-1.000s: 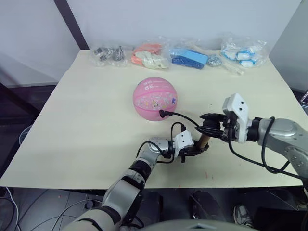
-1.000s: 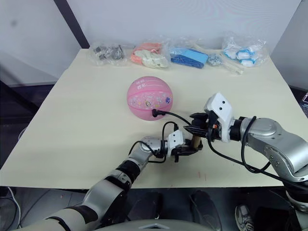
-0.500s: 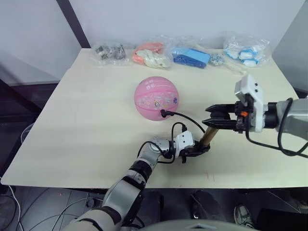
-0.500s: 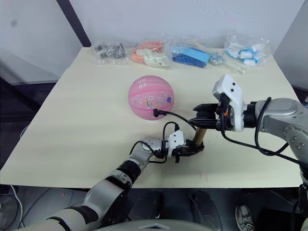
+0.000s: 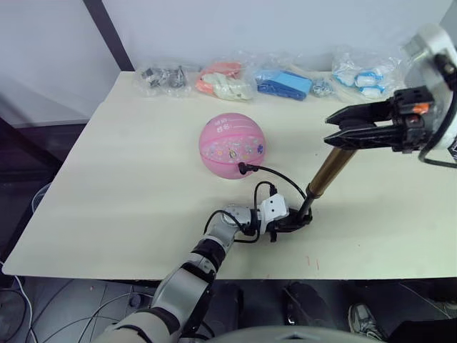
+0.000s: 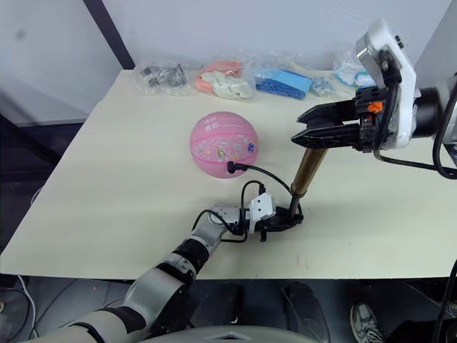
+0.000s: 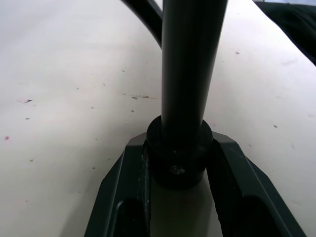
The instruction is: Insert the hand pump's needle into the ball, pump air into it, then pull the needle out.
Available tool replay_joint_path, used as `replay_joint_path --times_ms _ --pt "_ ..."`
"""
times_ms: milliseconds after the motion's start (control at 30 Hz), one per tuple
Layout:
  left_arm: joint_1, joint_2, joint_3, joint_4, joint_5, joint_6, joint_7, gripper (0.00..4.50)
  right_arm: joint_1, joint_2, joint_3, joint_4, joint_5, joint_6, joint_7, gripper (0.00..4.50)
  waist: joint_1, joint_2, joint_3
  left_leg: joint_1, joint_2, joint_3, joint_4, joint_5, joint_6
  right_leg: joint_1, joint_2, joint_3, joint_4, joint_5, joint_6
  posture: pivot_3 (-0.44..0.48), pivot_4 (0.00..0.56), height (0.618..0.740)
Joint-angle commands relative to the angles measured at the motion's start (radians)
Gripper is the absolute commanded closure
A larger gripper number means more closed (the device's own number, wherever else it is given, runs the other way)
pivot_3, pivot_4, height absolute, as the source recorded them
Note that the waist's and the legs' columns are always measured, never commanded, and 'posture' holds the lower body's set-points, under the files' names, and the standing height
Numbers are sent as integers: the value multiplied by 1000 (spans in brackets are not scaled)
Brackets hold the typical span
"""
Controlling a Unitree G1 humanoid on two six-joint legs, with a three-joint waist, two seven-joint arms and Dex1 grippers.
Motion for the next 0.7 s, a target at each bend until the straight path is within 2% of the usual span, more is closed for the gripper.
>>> replay_joint_path --times_ms 33,100,200,400,700 --pt "25 16 -7 49 23 27 5 3383 -105 -35 -48 36 7 -7 47 2760 0 1 0 -3 0 1 0 0 0 -4 -1 0 2 0 0 0 150 738" --pt "24 17 -7 50 23 25 6 3383 -130 -33 -38 54 -1 -2 52 2760 1 1 0 -11 -1 0 3 0 0 -11 0 0 3 0 0 0 150 738" --pt "23 18 -8 51 24 24 7 3383 -118 -24 -32 44 -9 -8 58 2760 2 1 0 -13 -1 1 4 0 0 -13 -1 0 2 0 0 0 150 738" --pt "21 19 -7 51 24 23 10 3383 83 65 -29 -114 -16 -54 -16 2760 0 0 -1 -12 -1 2 4 0 0 -12 -1 1 2 0 0 0 150 738" --pt "22 24 -7 53 27 20 13 3383 354 144 85 -264 -188 -218 -72 2760 -6 -2 -5 -2 1 1 4 0 0 -3 3 1 4 0 0 0 150 738"
